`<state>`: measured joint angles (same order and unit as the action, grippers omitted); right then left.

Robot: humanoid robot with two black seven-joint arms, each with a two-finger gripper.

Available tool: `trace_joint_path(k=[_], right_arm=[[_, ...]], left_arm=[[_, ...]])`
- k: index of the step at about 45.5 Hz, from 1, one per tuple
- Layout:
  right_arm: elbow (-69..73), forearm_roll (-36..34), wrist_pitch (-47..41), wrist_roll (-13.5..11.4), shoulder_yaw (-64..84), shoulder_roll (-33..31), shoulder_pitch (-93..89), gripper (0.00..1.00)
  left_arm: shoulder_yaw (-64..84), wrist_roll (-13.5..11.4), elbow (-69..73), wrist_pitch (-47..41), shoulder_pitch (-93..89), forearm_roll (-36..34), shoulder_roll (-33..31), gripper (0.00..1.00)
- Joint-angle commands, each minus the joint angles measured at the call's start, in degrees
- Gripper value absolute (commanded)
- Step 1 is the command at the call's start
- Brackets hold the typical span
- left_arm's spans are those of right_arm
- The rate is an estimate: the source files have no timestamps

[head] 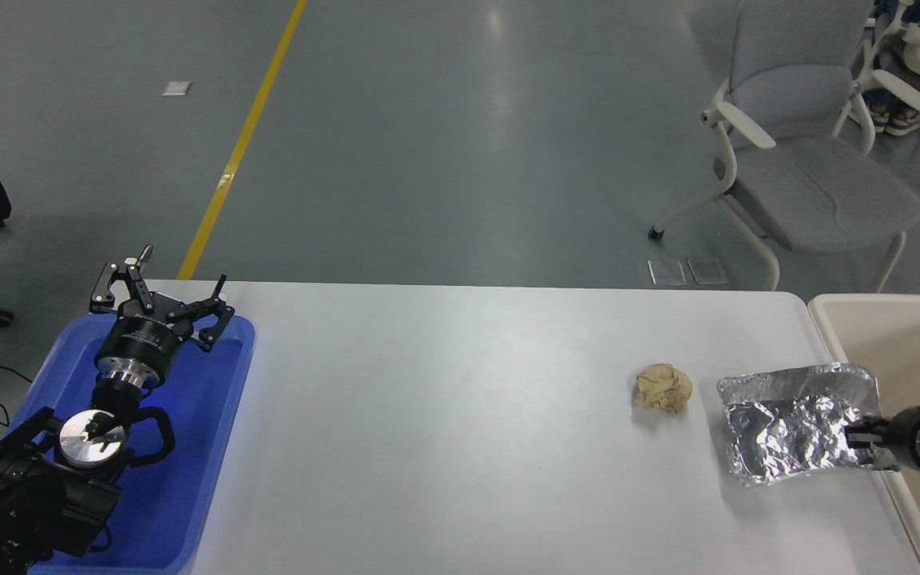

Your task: Pick up foil plate and place in dustbin

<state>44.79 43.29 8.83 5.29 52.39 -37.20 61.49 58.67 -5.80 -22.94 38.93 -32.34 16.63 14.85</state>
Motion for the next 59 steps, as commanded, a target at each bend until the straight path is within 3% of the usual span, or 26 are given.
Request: trace_joint_path(k=[1, 11, 20, 44, 59], right_arm=[[2.1, 0.0, -6.3, 4.1, 0.0, -5.2, 8.9, 0.0], [2.8, -0.2, -14.4, 7.0, -0.2, -9.9, 17.6, 0.0], [5.7, -0.2, -21.5, 7.0, -0.4, -13.7, 26.3, 0.0], [6.5, -0.5, -45.2, 6.8, -0.9, -16.5, 44.3, 0.0], [6.4, -0.4, -47.2, 6.6, -0.9, -16.8, 46.4, 0.0]], left_arm=[[0.0, 0.0, 0.0, 0.0, 0.0, 0.0, 0.0, 1.0], [0.0, 0.0, 0.0, 0.0, 0.0, 0.0, 0.0, 1.0], [-0.1, 0.0, 0.0, 0.0, 0.0, 0.0, 0.0, 1.0], [0.0, 0.0, 0.0, 0.0, 0.0, 0.0, 0.0, 1.0], [-0.1, 0.0, 0.0, 0.0, 0.0, 0.0, 0.0, 1.0]])
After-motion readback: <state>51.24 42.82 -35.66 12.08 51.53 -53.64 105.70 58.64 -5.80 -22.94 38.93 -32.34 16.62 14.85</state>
